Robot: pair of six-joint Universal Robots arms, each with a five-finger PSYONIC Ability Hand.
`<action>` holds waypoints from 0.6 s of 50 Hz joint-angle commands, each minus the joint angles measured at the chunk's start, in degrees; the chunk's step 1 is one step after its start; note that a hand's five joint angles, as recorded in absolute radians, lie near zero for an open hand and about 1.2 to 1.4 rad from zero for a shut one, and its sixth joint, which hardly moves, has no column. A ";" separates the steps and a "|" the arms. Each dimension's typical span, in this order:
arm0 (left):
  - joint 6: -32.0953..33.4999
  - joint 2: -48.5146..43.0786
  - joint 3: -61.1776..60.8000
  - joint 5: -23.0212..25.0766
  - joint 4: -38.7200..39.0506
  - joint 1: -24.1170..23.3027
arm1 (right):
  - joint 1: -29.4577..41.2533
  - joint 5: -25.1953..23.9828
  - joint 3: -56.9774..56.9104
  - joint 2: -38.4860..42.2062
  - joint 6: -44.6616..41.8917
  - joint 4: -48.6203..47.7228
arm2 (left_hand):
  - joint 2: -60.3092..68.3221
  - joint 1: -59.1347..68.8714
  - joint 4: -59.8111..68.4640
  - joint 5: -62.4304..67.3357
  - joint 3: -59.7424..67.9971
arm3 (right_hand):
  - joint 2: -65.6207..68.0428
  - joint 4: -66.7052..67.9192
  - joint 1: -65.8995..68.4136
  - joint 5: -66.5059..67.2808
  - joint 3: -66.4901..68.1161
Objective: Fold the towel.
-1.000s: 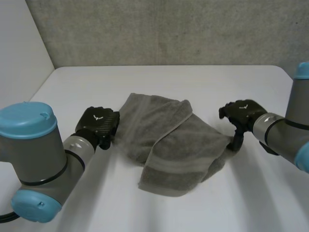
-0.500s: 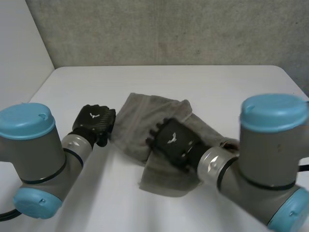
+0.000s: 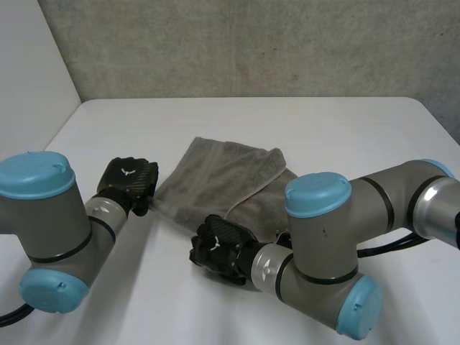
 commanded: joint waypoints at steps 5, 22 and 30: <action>-0.08 0.03 -0.09 0.00 0.09 -0.04 | -0.14 0.88 -2.26 1.62 -2.41 -0.05 | 10.25 12.57 10.23 11.96 10.52 | 29.46 29.80 29.13 29.18 29.36; 0.01 1.70 -0.09 0.00 -0.09 0.75 | -9.86 4.48 -0.51 -17.51 18.99 -3.82 | 10.25 12.57 10.23 11.96 10.52 | 45.93 46.28 45.61 45.66 45.83; 0.01 7.58 -0.44 0.00 -0.70 3.12 | -23.49 6.85 4.23 -25.62 29.84 -4.80 | 10.25 12.57 10.23 11.96 10.52 | 45.93 46.28 45.61 45.66 45.83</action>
